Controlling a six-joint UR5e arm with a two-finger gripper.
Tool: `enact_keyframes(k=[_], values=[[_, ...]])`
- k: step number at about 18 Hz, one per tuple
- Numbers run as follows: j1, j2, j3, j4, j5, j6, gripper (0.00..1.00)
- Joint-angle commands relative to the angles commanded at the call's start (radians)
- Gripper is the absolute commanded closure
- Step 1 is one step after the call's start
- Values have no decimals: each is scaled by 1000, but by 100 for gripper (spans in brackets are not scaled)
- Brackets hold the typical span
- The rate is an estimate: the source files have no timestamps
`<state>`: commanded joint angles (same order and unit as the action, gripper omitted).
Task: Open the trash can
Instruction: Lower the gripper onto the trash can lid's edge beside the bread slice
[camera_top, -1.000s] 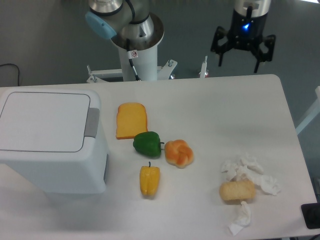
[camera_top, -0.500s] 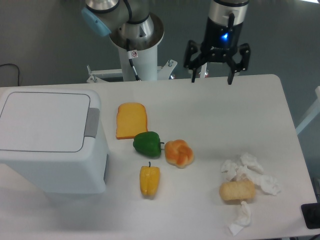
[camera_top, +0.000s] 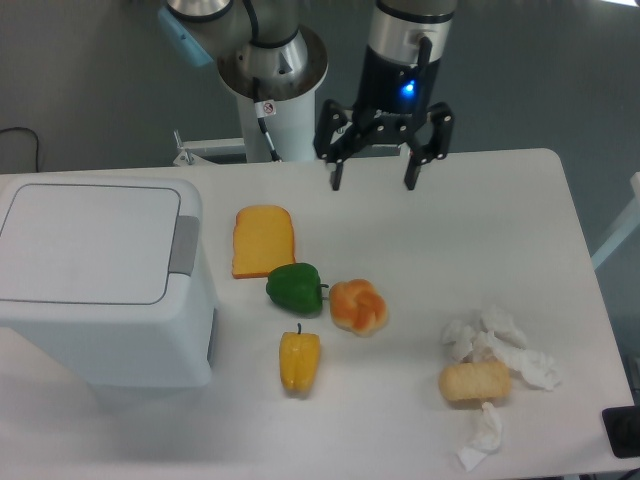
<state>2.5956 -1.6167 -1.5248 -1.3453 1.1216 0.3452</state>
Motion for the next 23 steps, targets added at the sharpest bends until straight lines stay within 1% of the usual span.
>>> enact_keyframes(k=[2,4,6,9,14,23], values=[[-11,-6,2,5,-51,-8,0],[-12,-8,0,20,-101,-43,0],[-25,-17,0,26,-129,-55,0],[-52,-29,0,29,-134,-57,0],[-101,-64,0,80,-132,-75,0],[-129,-68,-14,83,-123,-75,0]])
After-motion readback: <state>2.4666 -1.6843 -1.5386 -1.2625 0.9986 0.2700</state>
